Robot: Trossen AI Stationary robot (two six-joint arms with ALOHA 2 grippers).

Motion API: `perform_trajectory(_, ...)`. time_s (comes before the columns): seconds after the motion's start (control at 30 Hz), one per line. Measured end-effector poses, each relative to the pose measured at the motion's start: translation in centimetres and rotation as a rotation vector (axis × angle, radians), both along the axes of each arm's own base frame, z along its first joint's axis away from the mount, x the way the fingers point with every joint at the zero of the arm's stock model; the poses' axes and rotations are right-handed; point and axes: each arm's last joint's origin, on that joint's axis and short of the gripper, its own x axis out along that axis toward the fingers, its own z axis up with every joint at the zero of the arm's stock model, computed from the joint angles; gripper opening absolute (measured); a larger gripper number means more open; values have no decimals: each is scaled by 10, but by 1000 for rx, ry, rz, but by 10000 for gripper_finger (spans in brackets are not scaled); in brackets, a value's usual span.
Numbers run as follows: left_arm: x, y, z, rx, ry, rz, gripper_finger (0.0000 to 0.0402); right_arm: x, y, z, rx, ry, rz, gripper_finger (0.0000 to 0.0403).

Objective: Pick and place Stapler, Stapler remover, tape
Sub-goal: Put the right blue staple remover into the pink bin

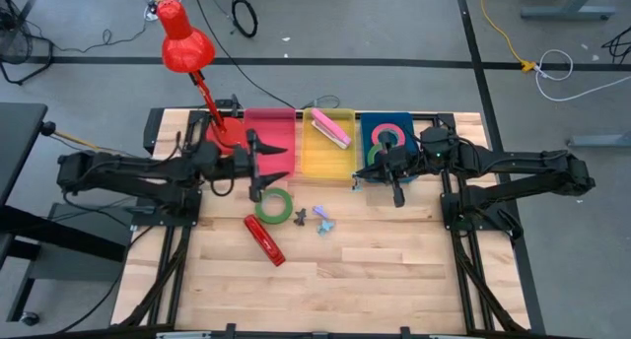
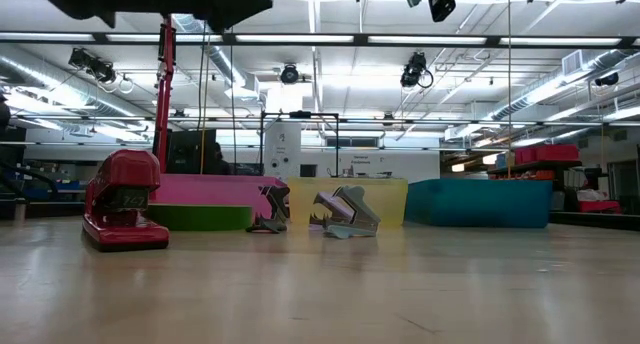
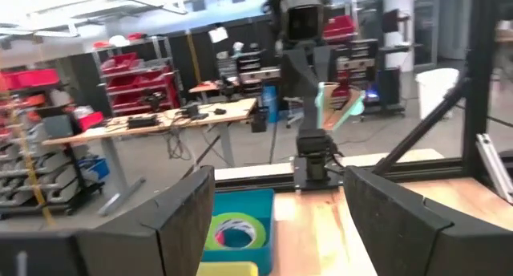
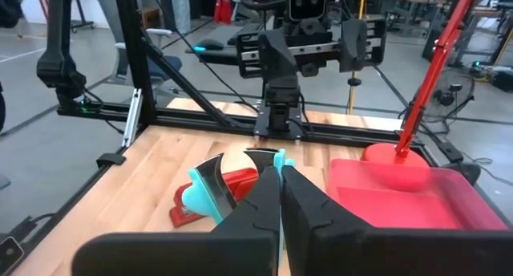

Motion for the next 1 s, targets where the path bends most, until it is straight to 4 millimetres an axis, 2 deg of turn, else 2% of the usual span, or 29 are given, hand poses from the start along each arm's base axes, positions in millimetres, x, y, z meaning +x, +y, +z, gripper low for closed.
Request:
perform_trajectory(0.23,33,1,5,39,38,-73,282,0,2,0,-20,-6,62,2)
perform_trajectory(0.63,93,4,16,47,58,-189,282,0,2,0,-20,-6,65,2)
perform_trajectory(1.0,128,7,12,138,84,-203,281,-1,2,-4,-21,33,67,2)
